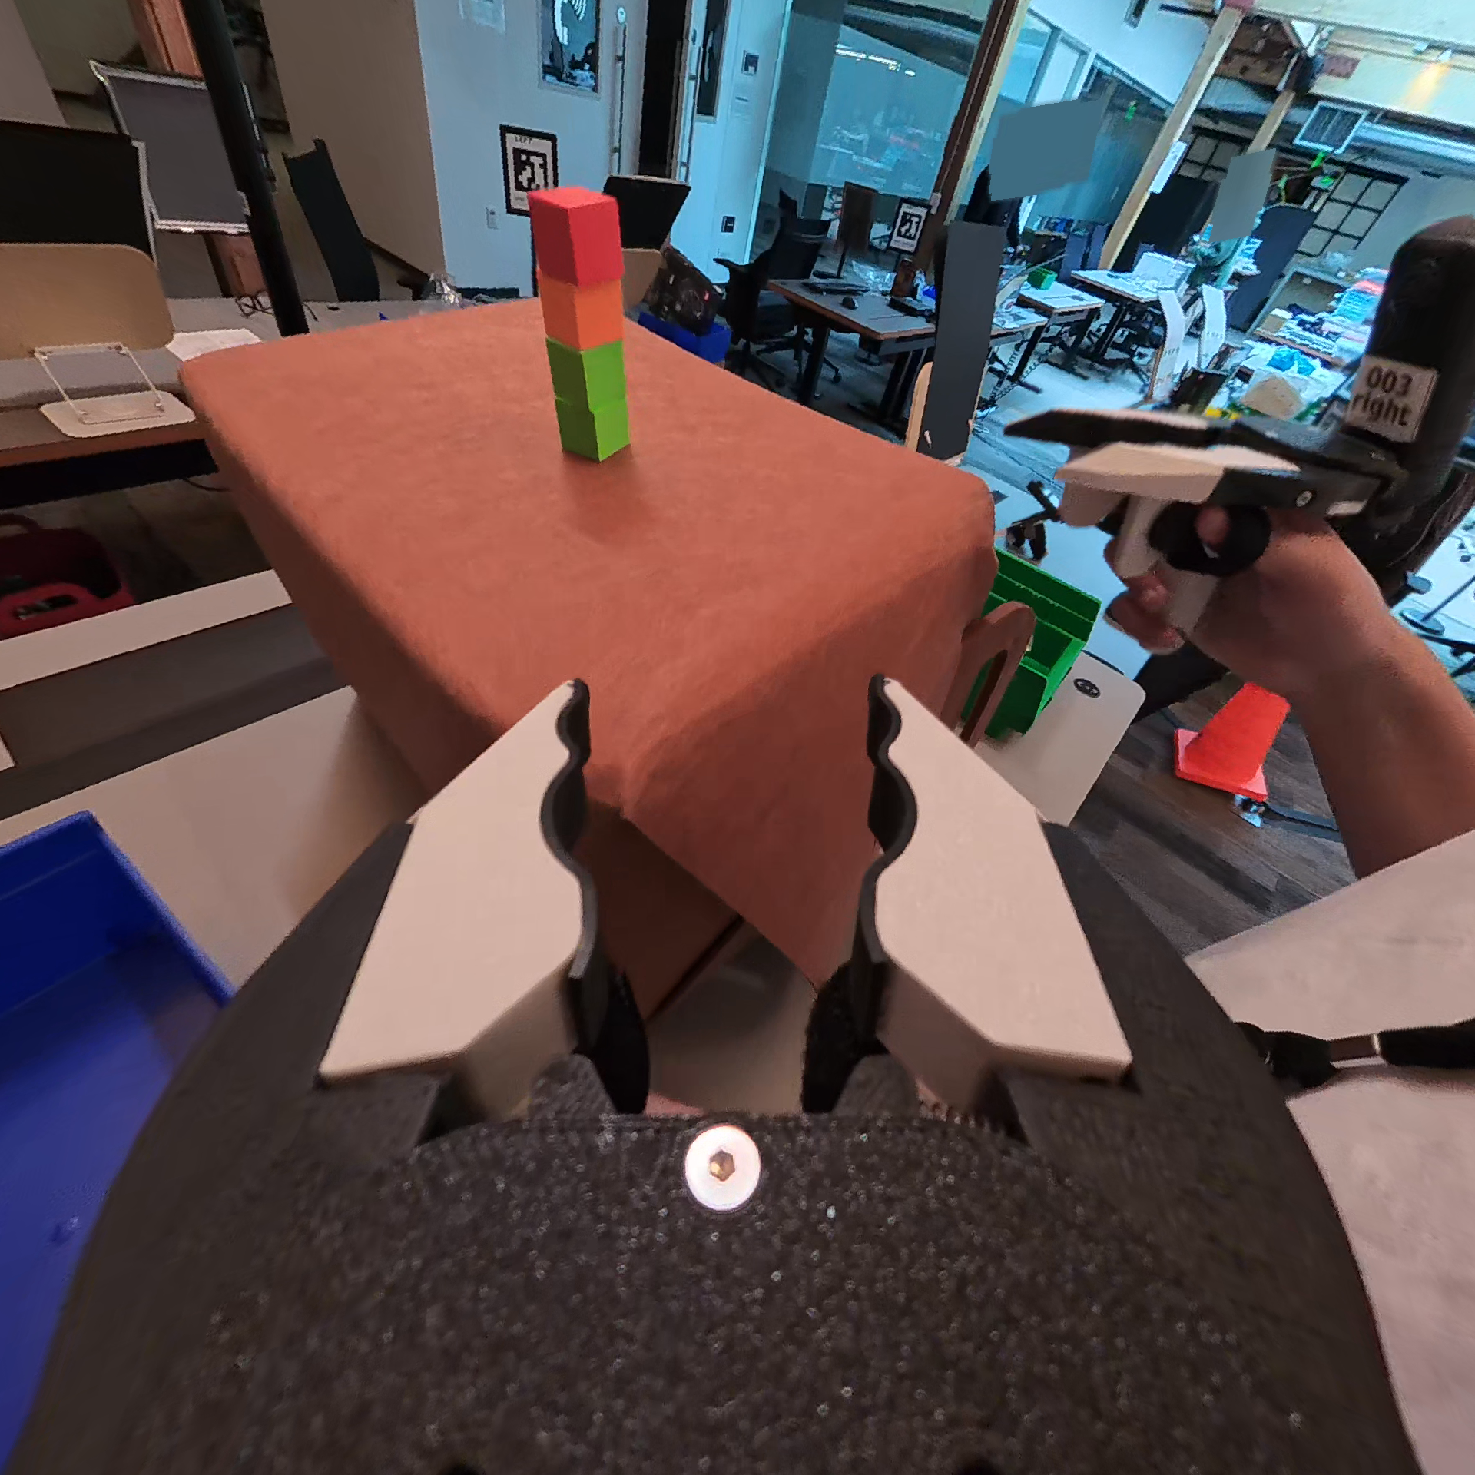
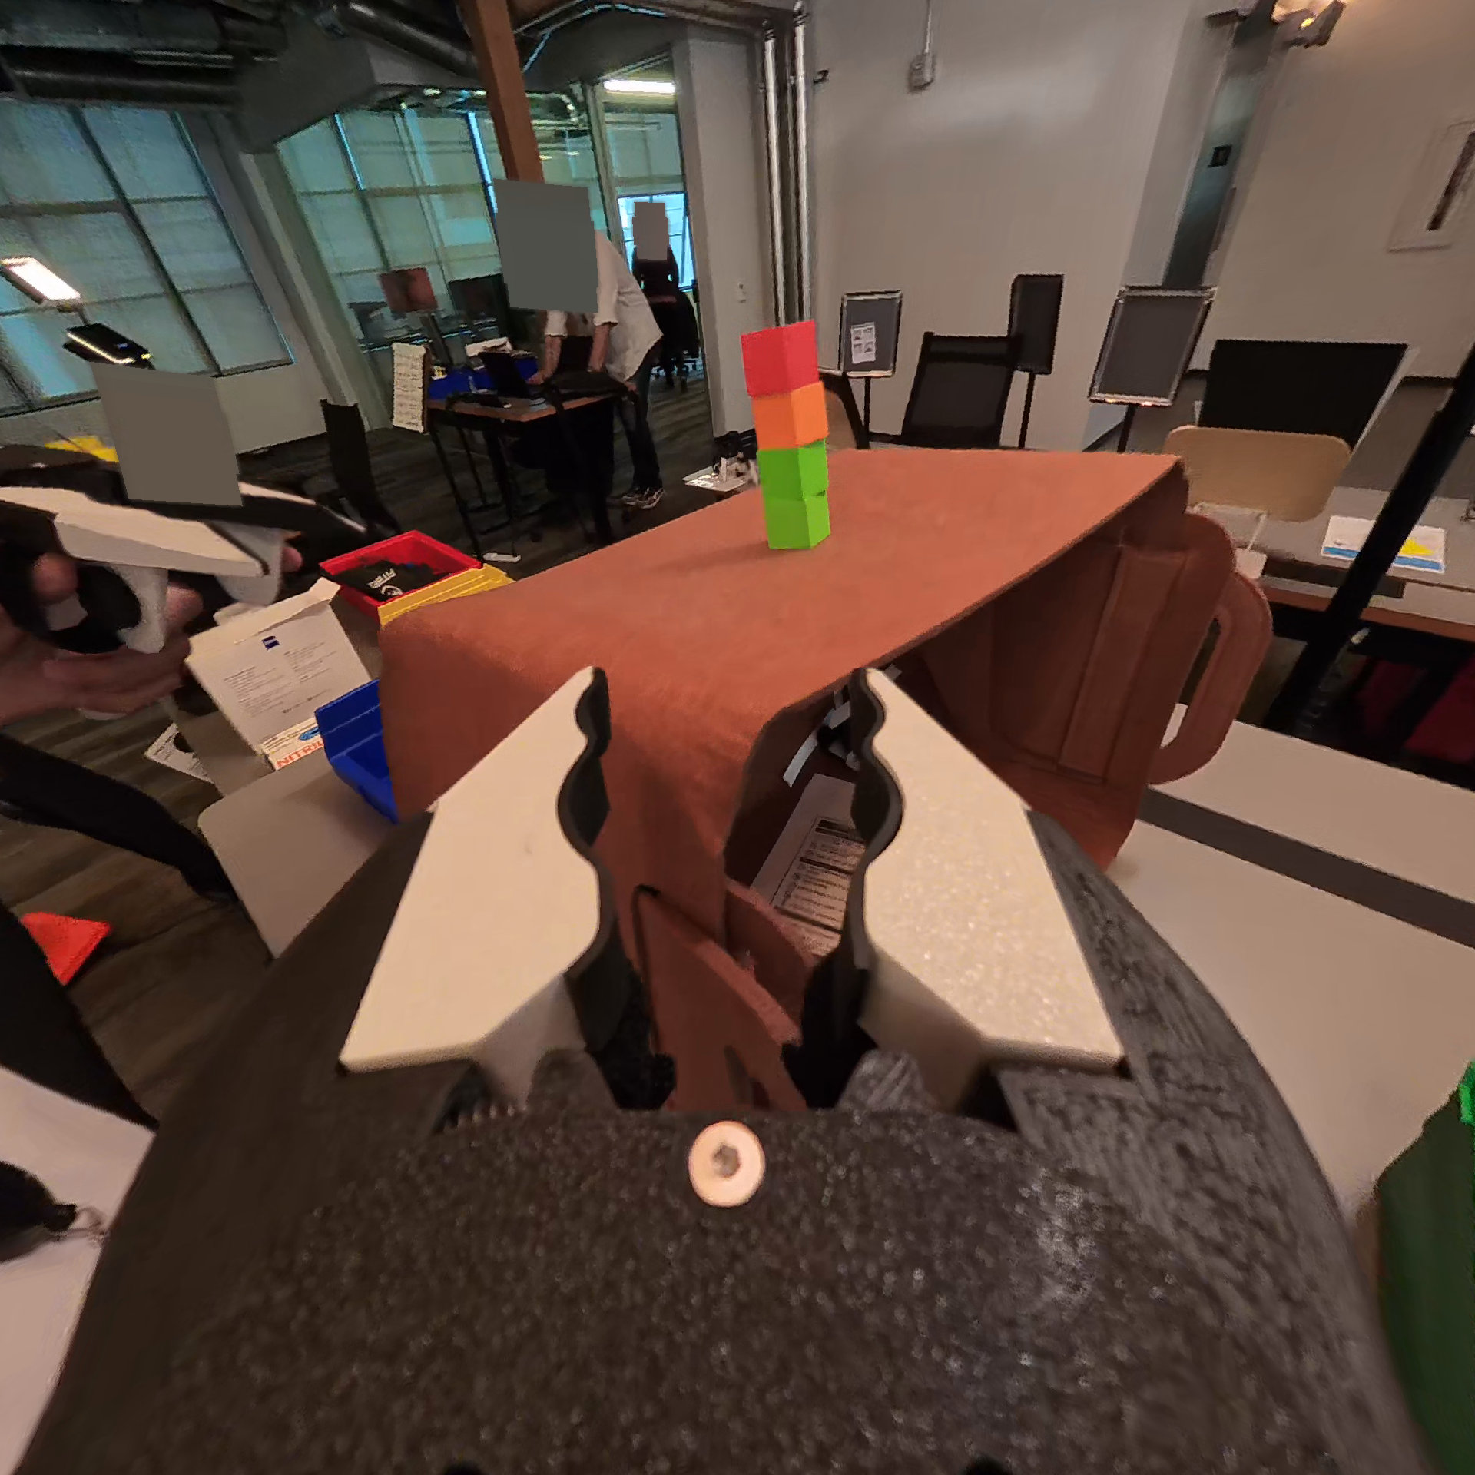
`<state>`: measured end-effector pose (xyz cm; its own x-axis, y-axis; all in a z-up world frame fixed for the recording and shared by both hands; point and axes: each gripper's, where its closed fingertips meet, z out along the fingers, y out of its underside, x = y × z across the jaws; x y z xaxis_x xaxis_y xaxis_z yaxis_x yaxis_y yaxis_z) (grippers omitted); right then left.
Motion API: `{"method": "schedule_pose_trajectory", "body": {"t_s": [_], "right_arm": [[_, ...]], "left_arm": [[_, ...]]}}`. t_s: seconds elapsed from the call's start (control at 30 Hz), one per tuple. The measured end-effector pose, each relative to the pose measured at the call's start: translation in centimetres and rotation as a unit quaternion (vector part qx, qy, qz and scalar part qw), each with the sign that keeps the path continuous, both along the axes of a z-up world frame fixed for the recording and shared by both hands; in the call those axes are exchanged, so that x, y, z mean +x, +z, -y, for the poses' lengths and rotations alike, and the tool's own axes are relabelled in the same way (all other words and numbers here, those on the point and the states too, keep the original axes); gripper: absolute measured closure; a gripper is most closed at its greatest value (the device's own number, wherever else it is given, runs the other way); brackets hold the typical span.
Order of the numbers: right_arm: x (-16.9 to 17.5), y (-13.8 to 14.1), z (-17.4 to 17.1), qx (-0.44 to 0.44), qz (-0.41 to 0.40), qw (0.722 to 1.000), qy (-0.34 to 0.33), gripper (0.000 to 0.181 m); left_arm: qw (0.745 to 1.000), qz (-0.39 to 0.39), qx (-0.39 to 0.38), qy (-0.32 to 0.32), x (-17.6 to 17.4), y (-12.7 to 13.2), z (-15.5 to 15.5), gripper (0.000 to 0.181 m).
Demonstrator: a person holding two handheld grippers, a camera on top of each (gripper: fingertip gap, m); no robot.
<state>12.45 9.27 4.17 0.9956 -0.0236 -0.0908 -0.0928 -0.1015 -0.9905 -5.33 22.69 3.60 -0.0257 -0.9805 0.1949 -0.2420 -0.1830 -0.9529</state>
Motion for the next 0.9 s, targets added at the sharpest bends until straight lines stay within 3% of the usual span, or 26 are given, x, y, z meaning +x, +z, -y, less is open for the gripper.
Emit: {"method": "schedule_pose_trajectory", "body": {"t_s": [0.17,0.4,0.57,0.73,0.8,0.9], "right_arm": [[2.3,1.2,-3.4,-0.002,0.045,0.998,0.037,0.128],[4.0,3.6,-13.7,-0.071,0.11,0.979,0.155,0.134],[4.5,2.9,-19.6,-0.15,0.141,0.951,0.231,0.132],[2.5,3.8,-21.1,-0.142,0.052,0.922,0.355,0.136],[2.3,3.2,-21.1,-0.159,0.043,0.912,0.375,0.155],[2.1,4.1,-20.9,-0.14,0.052,0.911,0.384,0.155]], "left_arm": [[0.999,-0.006,0.019,0.029,-1.0,-0.3,0.4,0.11],[0.999,0.017,0.036,0.019,-2.1,0.6,2.8,0.11],[0.999,0.011,0.048,0.021,-2.5,0.5,3.0,0.11],[0.998,-0.002,0.065,0.022,-3.3,0.1,3.3,0.11],[0.998,0.002,0.067,0.022,-3.5,0.1,3.5,0.11],[0.998,0.018,0.052,0.02,-3.8,0.8,3.7,0.11]]}}
